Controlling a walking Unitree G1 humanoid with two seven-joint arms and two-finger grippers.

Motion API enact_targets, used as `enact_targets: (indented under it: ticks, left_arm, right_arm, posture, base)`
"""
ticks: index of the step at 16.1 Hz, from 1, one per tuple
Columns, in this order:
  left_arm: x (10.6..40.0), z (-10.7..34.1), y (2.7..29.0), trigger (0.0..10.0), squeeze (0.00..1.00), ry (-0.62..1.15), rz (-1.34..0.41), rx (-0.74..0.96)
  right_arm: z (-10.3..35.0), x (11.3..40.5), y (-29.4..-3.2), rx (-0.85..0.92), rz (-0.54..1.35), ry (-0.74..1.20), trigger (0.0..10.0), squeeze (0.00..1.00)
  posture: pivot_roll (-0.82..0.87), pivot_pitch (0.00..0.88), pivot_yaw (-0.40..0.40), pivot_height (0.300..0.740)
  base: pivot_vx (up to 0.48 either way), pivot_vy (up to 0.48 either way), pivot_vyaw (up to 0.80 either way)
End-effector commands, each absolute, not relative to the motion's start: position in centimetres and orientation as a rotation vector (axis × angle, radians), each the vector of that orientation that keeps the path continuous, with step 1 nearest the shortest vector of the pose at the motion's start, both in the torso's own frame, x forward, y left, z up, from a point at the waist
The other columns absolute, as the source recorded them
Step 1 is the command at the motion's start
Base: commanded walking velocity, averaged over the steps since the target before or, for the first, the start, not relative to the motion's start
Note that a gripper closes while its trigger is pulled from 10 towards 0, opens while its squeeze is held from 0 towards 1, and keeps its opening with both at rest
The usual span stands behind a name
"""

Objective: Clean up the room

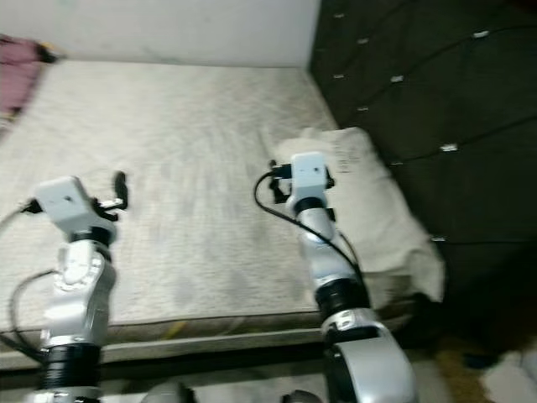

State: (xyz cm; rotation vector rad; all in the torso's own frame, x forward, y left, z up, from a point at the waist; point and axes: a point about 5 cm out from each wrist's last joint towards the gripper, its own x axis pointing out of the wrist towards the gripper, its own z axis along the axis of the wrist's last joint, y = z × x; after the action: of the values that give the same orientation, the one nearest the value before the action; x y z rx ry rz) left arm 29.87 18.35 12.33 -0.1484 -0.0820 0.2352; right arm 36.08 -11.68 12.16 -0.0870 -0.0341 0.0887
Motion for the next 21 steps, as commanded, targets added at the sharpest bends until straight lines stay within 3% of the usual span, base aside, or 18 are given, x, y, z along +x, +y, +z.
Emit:
enact_targets:
  ticks: [1, 14, 17, 21]
  left_arm:
    - [29.99, 12.52, 18.09, 10.0, 0.00, -0.087, 0.229, -0.147]
    - [30.15, 12.56, 18.27, 10.0, 0.00, -0.088, 0.239, -0.147]
    - [30.16, 12.55, 18.31, 10.0, 0.00, -0.086, 0.240, -0.146]
    - [30.15, 12.55, 18.25, 10.0, 0.00, -0.086, 0.241, -0.149]
  right_arm:
    - [12.14, 36.18, -12.29, -0.086, 0.075, -0.026, 10.0, 0.00]
    - [12.51, 36.26, -11.57, -0.101, 0.133, -0.054, 10.0, 0.00]
    - [12.45, 36.26, -11.54, -0.097, 0.131, -0.050, 10.0, 0.00]
    - [12.33, 36.27, -11.60, -0.093, 0.133, -0.040, 10.0, 0.00]
  posture:
    - [0.08, 0.000, -0.052, 0.740]
    - [0.08, 0.000, -0.048, 0.740]
    - [0.08, 0.000, -0.049, 0.740]
    - [0.08, 0.000, -0.049, 0.740]
  base:
    - [0.000, 0.379, 0.00]
    - [0.000, 0.396, 0.00]
    - [0.000, 0.416, 0.75]
    - [0.000, 0.463, 0.00]
